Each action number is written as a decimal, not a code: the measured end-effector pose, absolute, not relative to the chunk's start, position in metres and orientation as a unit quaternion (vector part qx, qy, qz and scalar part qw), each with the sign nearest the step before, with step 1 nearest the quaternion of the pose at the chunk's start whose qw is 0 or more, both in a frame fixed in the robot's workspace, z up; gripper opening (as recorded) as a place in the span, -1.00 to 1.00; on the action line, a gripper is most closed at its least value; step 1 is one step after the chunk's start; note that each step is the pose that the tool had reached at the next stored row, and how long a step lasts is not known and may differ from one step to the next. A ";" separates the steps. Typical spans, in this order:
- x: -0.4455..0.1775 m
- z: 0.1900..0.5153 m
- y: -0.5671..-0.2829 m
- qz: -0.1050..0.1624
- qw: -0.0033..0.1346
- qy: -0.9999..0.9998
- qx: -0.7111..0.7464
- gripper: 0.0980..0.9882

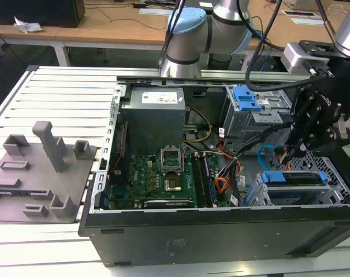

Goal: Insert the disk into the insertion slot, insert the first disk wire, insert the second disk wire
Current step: 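Insert the first disk wire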

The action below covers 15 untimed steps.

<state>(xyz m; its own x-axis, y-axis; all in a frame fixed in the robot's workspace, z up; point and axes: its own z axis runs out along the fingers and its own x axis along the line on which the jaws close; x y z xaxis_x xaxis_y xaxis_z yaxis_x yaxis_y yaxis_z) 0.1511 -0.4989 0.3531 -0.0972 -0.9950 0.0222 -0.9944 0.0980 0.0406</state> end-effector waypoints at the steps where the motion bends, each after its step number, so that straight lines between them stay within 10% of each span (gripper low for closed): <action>1: 0.151 0.353 -0.499 -0.007 0.022 -0.741 0.672 -0.41; 6: 0.151 0.353 -0.499 -0.007 0.022 -0.741 0.672 -0.44; 8: 0.151 0.353 -0.499 -0.007 0.022 -0.741 0.672 -0.83; 15: 0.153 0.352 -0.499 -0.008 0.022 -0.741 0.672 -0.83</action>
<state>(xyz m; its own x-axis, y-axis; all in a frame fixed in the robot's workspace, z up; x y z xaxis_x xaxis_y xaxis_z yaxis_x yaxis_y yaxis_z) 0.1534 -0.4989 0.3523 -0.0972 -0.9950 0.0223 -0.9944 0.0980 0.0406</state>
